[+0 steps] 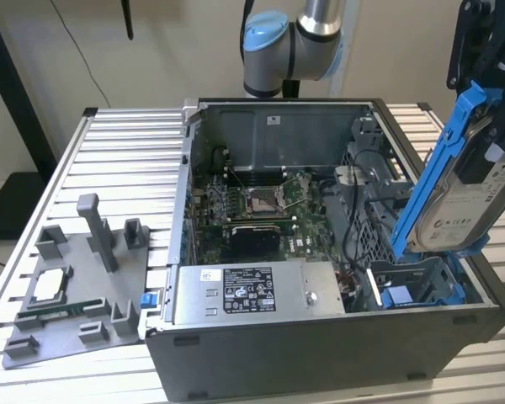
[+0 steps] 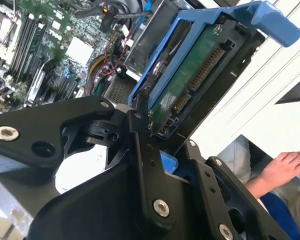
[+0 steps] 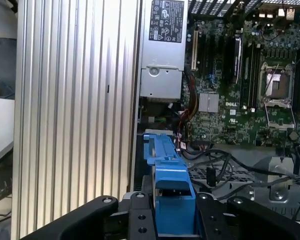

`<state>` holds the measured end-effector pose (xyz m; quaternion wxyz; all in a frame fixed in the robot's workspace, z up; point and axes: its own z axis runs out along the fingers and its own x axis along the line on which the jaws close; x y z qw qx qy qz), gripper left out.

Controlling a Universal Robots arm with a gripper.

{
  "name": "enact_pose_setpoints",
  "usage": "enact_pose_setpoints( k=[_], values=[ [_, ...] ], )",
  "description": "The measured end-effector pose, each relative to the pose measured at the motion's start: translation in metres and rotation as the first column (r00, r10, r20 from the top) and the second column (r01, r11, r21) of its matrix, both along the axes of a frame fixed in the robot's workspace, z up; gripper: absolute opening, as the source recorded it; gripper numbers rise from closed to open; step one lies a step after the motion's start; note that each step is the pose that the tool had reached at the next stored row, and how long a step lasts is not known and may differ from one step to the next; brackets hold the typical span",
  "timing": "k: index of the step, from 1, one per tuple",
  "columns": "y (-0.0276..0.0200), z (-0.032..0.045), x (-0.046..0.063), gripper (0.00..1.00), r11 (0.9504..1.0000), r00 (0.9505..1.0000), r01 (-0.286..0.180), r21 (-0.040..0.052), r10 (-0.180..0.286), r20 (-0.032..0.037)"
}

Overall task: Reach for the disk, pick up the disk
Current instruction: 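Pick up the disk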

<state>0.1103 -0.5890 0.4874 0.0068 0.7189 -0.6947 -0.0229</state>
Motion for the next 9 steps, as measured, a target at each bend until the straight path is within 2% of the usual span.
enact_pose_setpoints(
  k=[9],
  values=[
    [0.0001, 0.0000, 0.0001, 0.00, 1.0000, 1.0000, 0.000, 0.0000, 0.000, 0.0000]
  ],
)
